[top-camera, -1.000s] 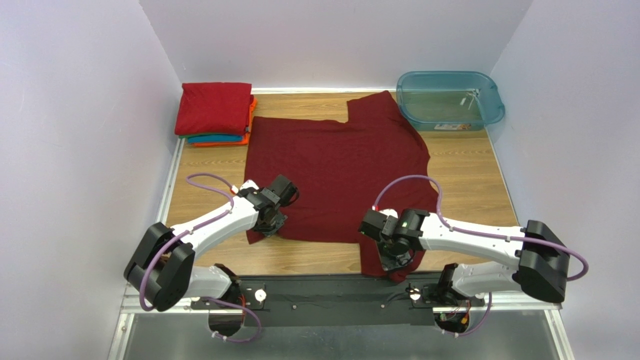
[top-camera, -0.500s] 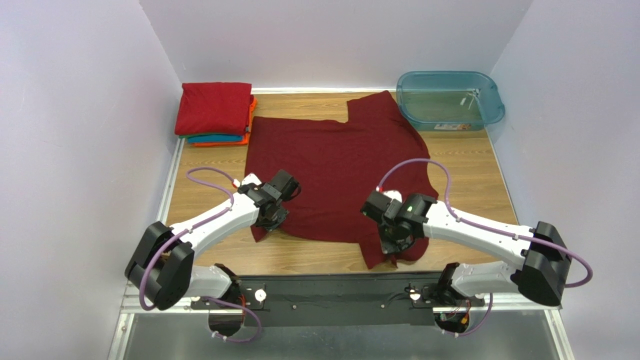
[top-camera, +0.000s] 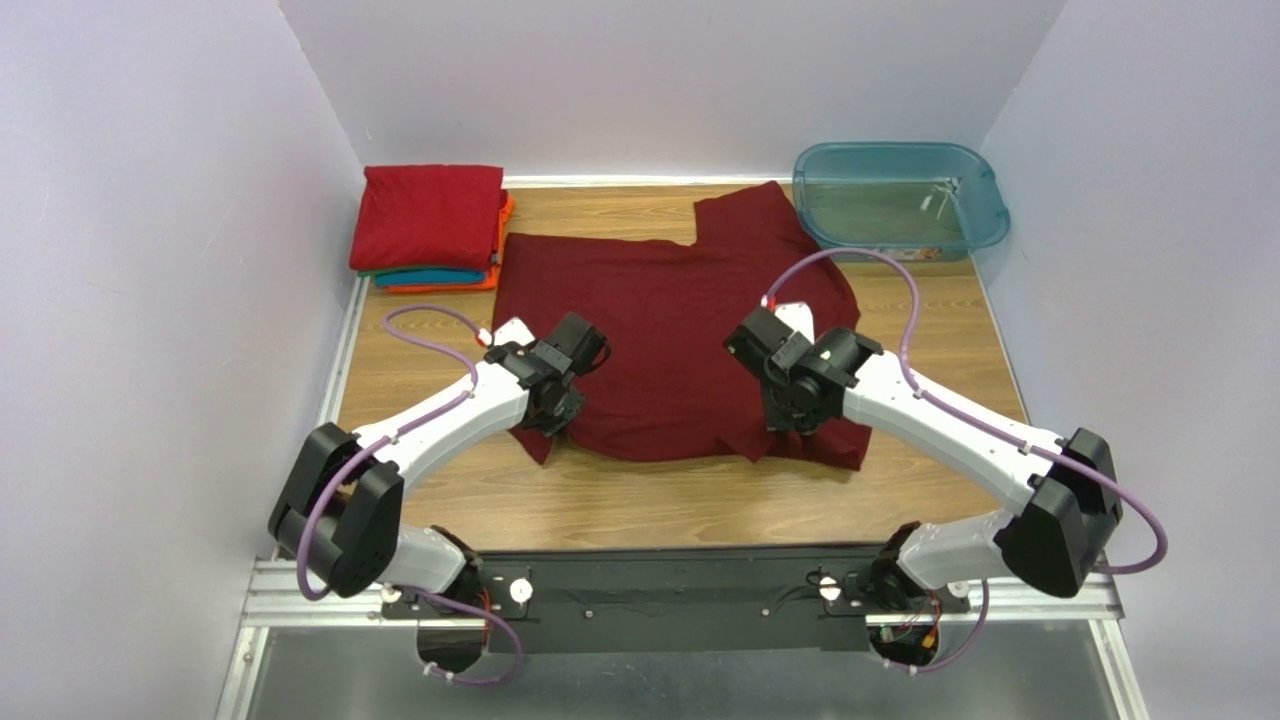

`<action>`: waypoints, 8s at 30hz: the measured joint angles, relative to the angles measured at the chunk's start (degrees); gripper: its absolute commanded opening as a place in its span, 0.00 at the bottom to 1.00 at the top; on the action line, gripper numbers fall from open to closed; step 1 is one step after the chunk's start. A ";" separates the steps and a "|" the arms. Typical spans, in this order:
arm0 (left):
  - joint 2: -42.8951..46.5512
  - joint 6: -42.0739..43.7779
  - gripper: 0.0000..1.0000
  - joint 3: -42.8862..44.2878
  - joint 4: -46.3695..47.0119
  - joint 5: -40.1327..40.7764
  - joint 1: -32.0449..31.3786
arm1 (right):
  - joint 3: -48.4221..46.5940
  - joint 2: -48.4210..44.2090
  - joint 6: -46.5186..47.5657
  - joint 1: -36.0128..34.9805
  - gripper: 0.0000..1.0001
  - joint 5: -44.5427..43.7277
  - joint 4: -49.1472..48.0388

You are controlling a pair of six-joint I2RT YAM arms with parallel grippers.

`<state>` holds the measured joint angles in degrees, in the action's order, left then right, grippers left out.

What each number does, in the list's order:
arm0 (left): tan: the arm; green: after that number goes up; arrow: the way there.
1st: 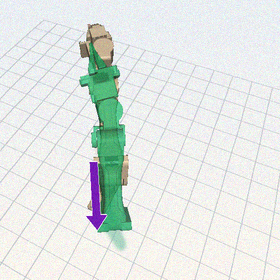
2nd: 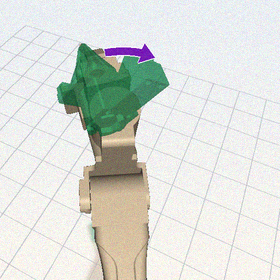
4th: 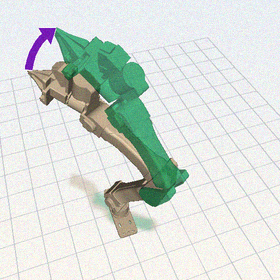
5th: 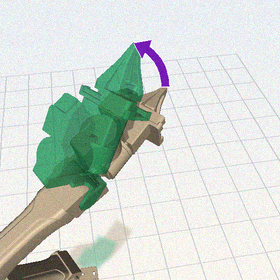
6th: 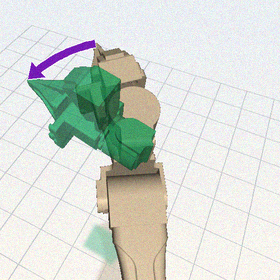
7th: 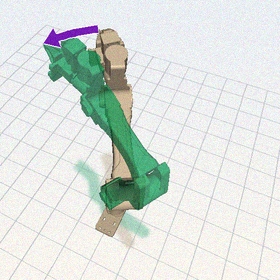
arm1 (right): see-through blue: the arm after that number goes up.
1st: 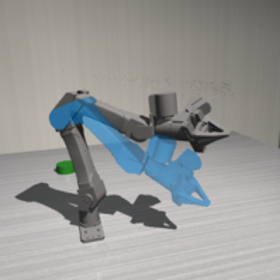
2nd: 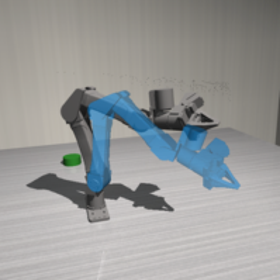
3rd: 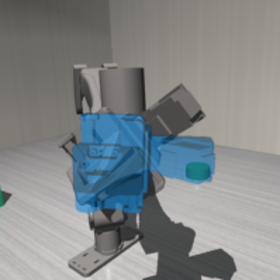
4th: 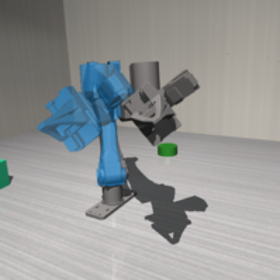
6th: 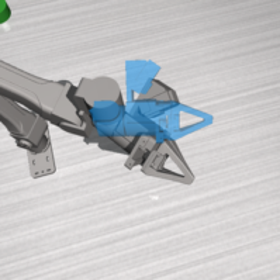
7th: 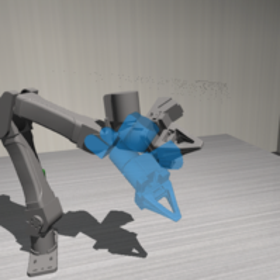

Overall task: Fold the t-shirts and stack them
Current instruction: Fold the tshirt

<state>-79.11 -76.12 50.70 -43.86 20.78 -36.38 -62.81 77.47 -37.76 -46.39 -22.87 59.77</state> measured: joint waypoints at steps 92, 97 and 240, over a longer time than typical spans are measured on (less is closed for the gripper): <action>-8.81 25.51 0.53 -1.16 22.69 -8.83 12.63 | 3.82 8.96 13.79 22.40 1.00 4.72 -28.92; -8.85 25.51 0.49 -0.90 21.27 -7.89 12.66 | 4.22 8.55 13.68 22.40 1.00 3.06 -29.05; -16.28 41.22 0.98 -0.13 40.65 -15.37 20.94 | -26.10 43.63 18.05 28.35 1.00 9.44 -44.44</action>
<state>-95.39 -34.89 50.57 -3.20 5.41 -15.44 -88.90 121.10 -19.70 -18.04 -13.43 15.33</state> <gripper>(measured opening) 0.983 0.997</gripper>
